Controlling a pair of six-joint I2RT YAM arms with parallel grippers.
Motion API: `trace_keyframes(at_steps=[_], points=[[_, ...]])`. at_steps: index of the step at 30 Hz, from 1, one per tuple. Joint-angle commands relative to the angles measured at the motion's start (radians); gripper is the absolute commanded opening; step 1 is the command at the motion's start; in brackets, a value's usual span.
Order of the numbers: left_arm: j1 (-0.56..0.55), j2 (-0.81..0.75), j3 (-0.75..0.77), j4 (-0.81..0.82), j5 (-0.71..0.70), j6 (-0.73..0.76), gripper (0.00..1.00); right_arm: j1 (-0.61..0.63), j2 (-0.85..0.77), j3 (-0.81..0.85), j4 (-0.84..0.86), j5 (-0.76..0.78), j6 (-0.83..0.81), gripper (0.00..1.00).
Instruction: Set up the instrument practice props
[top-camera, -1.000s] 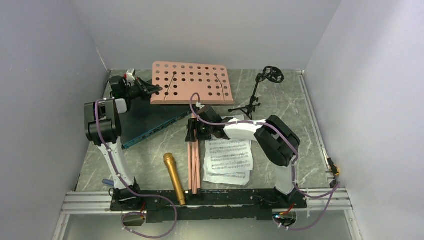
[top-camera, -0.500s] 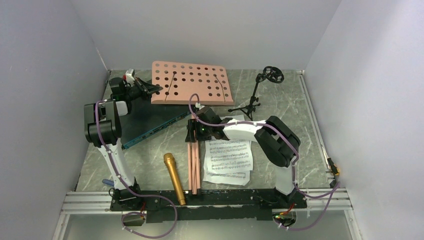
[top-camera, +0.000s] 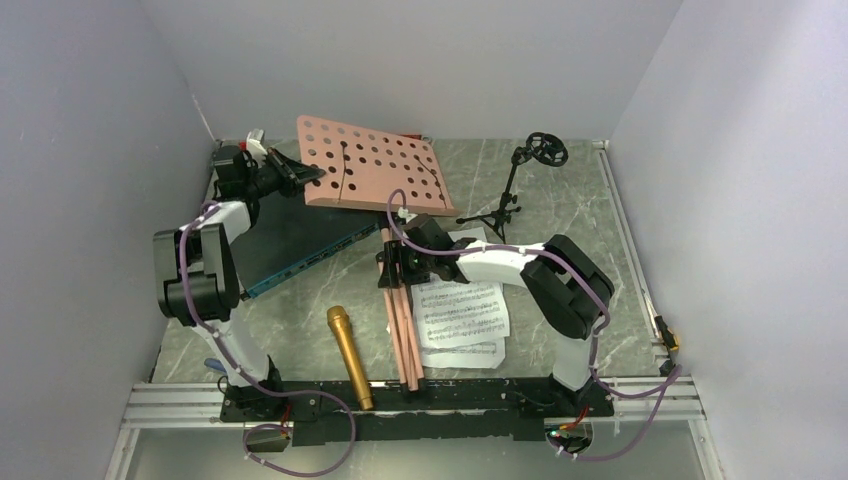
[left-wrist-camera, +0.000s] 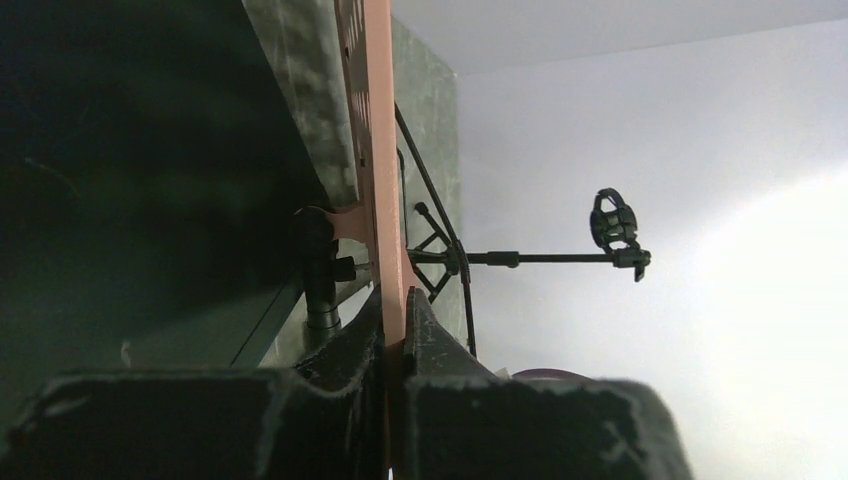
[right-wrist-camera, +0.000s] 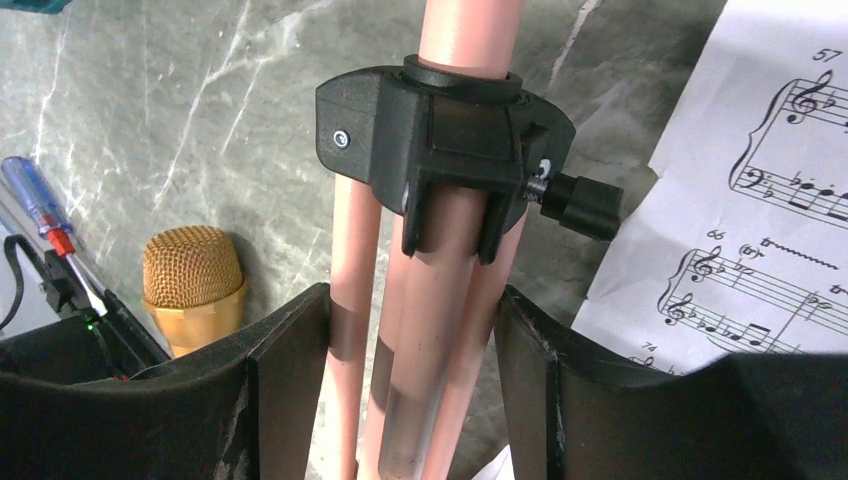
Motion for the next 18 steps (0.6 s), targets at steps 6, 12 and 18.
trace_keyframes(at_steps=[6,12,18], points=[[0.014,-0.242,0.014,-0.213,-0.035,0.201,0.03,-0.02,-0.018,-0.007,0.058,-0.015,-0.022,0.31],[0.014,-0.264,0.009,-0.254,-0.042,0.224,0.03,-0.019,0.017,-0.01,0.074,-0.021,-0.017,0.6],[0.014,-0.26,0.01,-0.246,-0.032,0.217,0.03,-0.014,0.035,-0.018,0.1,-0.039,-0.016,0.77]])
